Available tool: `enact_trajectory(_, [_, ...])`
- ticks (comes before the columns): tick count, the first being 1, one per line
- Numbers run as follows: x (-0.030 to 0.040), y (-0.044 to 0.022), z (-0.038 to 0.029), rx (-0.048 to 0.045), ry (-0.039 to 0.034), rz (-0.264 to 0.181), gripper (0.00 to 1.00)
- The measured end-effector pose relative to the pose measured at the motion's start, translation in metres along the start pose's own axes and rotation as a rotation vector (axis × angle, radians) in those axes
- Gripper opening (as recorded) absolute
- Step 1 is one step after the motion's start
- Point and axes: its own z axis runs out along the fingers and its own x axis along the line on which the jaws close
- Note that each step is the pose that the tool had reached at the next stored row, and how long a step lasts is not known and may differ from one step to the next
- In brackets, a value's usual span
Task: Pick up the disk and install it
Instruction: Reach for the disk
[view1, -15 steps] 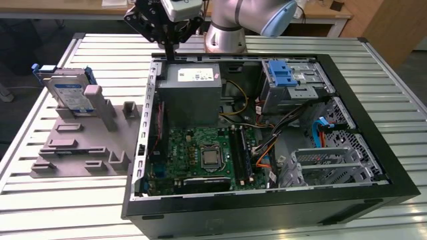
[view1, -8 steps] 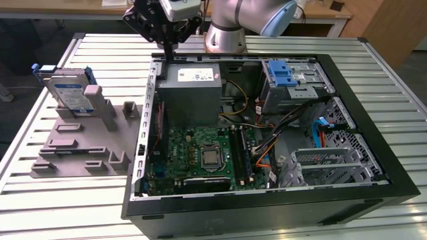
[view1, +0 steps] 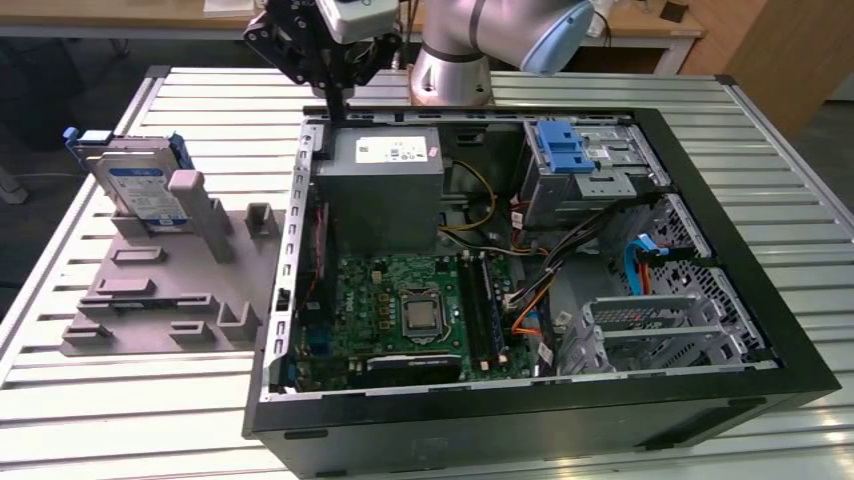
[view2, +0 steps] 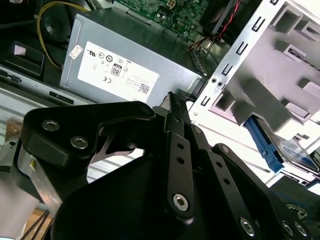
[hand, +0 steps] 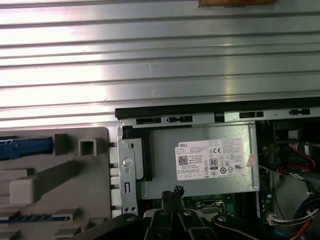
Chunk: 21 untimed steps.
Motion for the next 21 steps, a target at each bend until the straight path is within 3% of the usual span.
enact_trajectory(21, [0.0034,0.0008,0.0004,0.0,0.0,0.0,0.11])
